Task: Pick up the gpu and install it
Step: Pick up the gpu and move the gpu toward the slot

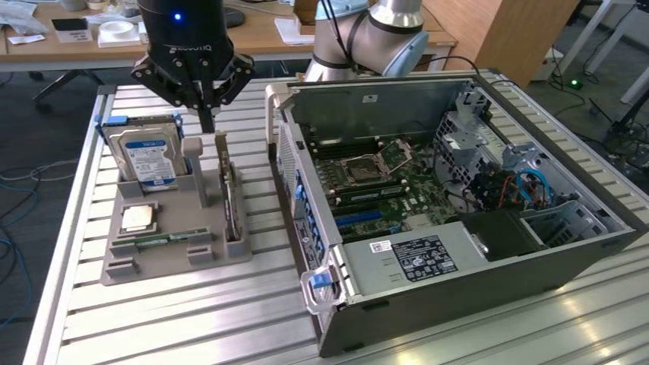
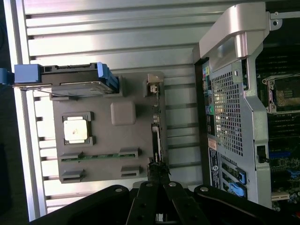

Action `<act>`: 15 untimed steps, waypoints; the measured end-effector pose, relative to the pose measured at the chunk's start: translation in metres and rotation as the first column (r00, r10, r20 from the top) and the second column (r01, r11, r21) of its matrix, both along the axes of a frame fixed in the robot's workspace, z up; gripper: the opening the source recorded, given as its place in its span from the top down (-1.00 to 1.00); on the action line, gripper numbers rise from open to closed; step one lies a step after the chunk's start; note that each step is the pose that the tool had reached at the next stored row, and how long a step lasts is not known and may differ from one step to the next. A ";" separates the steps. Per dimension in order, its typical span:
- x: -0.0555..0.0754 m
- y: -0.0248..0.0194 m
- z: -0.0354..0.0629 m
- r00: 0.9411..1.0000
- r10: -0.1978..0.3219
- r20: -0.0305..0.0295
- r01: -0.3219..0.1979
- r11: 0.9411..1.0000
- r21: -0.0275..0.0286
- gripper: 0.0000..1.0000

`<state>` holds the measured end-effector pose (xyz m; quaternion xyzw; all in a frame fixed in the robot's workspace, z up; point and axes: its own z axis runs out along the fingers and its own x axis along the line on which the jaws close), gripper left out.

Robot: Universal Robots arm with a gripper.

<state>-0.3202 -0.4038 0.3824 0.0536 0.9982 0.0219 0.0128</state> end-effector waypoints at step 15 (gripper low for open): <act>0.000 0.0000 -0.0004 1.000 0.000 0.000 0.000 1.000 0.002 0.17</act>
